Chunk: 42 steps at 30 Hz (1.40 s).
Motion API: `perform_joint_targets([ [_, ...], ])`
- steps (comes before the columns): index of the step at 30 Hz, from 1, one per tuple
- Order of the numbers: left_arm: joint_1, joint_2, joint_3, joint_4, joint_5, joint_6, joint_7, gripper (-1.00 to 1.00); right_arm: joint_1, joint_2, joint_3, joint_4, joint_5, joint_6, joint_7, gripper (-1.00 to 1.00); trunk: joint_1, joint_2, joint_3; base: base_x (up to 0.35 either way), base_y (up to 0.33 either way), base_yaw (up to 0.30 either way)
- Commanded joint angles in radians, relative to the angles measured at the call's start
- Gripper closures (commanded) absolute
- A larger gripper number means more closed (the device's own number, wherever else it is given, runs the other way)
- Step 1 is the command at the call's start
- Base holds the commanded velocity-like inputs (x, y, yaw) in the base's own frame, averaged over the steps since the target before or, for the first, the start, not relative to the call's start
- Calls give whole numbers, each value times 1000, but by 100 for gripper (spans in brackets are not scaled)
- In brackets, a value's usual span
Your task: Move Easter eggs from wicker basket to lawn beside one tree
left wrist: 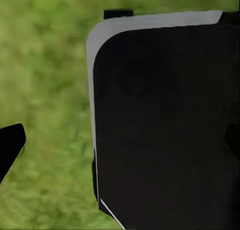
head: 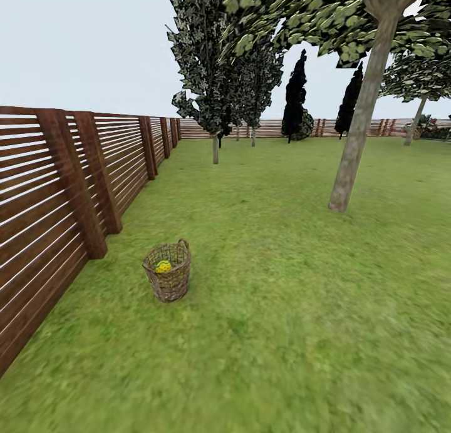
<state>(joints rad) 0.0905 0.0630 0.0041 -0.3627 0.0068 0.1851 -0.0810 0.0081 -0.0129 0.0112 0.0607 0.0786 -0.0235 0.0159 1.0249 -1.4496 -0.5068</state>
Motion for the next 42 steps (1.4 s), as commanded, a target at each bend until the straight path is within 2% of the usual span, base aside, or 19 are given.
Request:
perform_joint_targets([
  [1, 2, 11, 2, -101, 4, 94, -21, -100, 0, -10, 0, -30, 11, 2, 1, -100, 0, 0, -1, 0, 0, 0],
  [2, 2, 25, 5, -204, 10, 197, -33, -100, 0, -18, 0, -77, 13, 17, 0, -100, 0, 0, -1, 0, 0, 0],
  [3, 2, 44, 13, -368, 24, 366, -44, -100, 0, -26, 0, -169, 13, 79, -1, -100, 0, 0, -1, 0, 0, 0],
  [4, -1, 64, 44, -625, 48, 611, -50, -100, 0, -62, -3, -384, 6, 297, 2, -100, 0, 0, -1, 0, 0, 0],
  [7, -16, 84, 130, -801, 60, 744, -51, -100, 0, -133, -6, -674, -38, 554, 15, -100, 0, 0, -1, 0, 0, 0],
  [9, -81, 92, 185, -823, 65, 776, -52, -100, -1, -197, -6, -898, -132, 693, 25, -100, 0, 0, -1, 0, 0, 0],
  [11, -155, 96, 202, -770, 69, 785, -55, -100, -6, -260, -6, -1044, -219, 799, 29, -100, 0, 0, -1, 0, 0, 0],
  [12, -195, 98, 207, -730, 70, 787, -54, -100, -15, -292, -7, -1094, -266, 842, 31, -100, 0, 0, -1, 0, 0, 0],
  [13, -272, 107, 212, -623, 72, 788, -48, -100, -59, -343, -7, -1141, -365, 891, 31, -100, 0, 0, -1, 0, 0, 0],
  [15, -343, 121, 214, -475, 74, 779, -46, -100, -139, -370, -6, -1084, -436, 914, 25, -100, 0, 0, -1, 0, 0, 0],
  [18, -382, 122, 213, -394, 72, 762, -44, -100, -210, -366, 29, -992, -447, 922, 24, -100, 0, 0, -1, 0, 0, 0],
  [20, -386, 122, 212, -384, 72, 759, -43, -100, -223, -367, 47, -1072, -434, 938, 26, -100, 0, 0, -1, 0, 0, 0],
  [22, -389, 112, 208, -380, 72, 757, -43, -100, -230, -357, 66, -1209, -427, 1003, 25, -100, 0, 0, -1, 0, 0, 0],
  [26, -389, 99, 205, -395, 70, 757, -42, -100, -231, -334, 101, -1197, -403, 1018, 17, -100, 0, 0, -1, 0, 0, 0],
  [32, -390, 102, 207, -470, 65, 761, -39, -100, -234, -304, 111, -1153, -308, 1012, -7, -100, 0, 0, -1, 0, 0, 0],
  [34, -390, 101, 207, -474, 65, 761, -39, -100, -264, -296, 110, -1068, -290, 991, -32, -100, 0, 0, -3, 0, 0, -15],
  [37, -390, 94, 205, -470, 64, 761, -39, -100, -407, -258, 109, -738, -276, 889, -53, -100, 0, 0, -5, 0, 0, -7],
  [39, -390, 92, 204, -469, 64, 761, -36, -100, -458, -232, 112, -615, -269, 839, -57, -100, 0, 0, -5, 0, 0, -2],
  [42, -390, 90, 204, -467, 66, 761, 10, -100, -487, -204, 124, -581, -257, 842, -59, -100, 0, 0, -5, 0, 0, 0],
])
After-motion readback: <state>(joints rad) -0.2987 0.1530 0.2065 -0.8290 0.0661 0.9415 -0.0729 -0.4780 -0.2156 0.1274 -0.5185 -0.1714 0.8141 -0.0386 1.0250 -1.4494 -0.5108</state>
